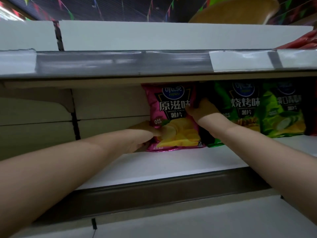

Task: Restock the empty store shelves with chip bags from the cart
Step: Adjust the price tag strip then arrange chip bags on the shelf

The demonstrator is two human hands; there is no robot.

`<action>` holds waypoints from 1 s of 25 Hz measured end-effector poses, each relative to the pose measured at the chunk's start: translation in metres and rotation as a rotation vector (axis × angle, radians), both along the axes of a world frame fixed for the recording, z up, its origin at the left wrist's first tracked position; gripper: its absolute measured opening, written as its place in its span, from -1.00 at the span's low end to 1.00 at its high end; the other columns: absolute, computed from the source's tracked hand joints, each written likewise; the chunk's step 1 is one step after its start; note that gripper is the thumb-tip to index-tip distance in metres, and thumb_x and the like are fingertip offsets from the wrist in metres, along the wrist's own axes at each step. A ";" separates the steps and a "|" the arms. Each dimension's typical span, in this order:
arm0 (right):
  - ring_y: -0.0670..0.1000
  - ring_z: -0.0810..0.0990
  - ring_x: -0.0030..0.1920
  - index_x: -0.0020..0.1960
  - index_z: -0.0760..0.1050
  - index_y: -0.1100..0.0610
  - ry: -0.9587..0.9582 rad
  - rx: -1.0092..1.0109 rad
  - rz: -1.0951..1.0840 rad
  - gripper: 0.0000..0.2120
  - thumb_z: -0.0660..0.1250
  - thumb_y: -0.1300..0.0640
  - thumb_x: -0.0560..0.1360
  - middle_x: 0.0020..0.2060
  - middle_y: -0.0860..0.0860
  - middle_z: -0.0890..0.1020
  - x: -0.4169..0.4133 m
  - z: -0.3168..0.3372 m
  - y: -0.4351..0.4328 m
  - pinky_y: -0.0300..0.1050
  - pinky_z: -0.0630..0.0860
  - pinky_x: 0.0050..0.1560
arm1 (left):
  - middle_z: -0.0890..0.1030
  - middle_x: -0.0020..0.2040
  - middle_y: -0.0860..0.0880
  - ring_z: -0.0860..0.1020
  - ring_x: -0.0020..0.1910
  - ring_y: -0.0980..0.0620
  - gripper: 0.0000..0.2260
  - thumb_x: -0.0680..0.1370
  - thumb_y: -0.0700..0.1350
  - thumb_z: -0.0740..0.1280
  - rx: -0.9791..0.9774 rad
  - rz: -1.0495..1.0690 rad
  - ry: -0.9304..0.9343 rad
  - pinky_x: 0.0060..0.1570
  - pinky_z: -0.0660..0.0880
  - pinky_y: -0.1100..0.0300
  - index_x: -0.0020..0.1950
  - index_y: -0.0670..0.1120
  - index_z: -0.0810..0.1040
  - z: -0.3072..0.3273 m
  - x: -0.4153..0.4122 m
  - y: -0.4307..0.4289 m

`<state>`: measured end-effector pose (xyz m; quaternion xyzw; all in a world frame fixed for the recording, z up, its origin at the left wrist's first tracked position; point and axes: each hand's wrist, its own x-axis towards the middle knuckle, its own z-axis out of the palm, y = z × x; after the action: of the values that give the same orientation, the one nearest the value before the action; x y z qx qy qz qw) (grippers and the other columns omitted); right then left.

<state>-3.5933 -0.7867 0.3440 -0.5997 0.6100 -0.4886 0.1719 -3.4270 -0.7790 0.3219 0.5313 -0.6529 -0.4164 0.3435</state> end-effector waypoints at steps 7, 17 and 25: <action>-0.02 0.36 -0.31 -0.20 0.31 0.21 0.380 -0.382 0.114 -0.78 0.20 0.11 0.56 -0.31 -0.01 0.35 0.022 -0.006 0.080 -0.33 0.24 -0.44 | 0.51 0.17 -0.03 0.51 -0.02 0.06 -0.52 0.51 -0.09 0.37 -0.247 0.337 0.066 -0.09 0.42 0.30 0.38 -0.11 0.30 0.002 -0.004 0.060; -0.20 0.47 -0.17 -0.06 0.45 0.11 -0.299 -0.460 0.752 -0.90 0.25 0.29 0.49 -0.19 -0.10 0.51 0.144 -0.043 0.152 -0.35 0.42 -0.10 | 0.49 -0.09 0.09 0.49 -0.07 0.13 -0.82 0.51 -0.23 0.33 -0.504 0.788 0.142 -0.03 0.41 0.31 -0.04 0.04 0.42 -0.039 0.077 0.211; -0.23 0.45 -0.29 -0.11 0.50 0.13 -0.356 -0.292 1.180 -0.90 0.24 0.28 0.51 -0.30 -0.11 0.51 0.311 -0.065 0.254 -0.35 0.43 -0.22 | 0.51 -0.13 0.07 0.49 -0.10 0.13 -0.79 0.50 -0.28 0.32 -0.513 1.170 0.220 -0.10 0.41 0.32 -0.11 0.04 0.44 -0.069 0.215 0.344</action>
<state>-3.2819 -0.5326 0.2792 -0.7620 0.0655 -0.4819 0.4275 -3.2119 -0.4354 0.2531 0.6546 -0.2955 -0.0432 0.6945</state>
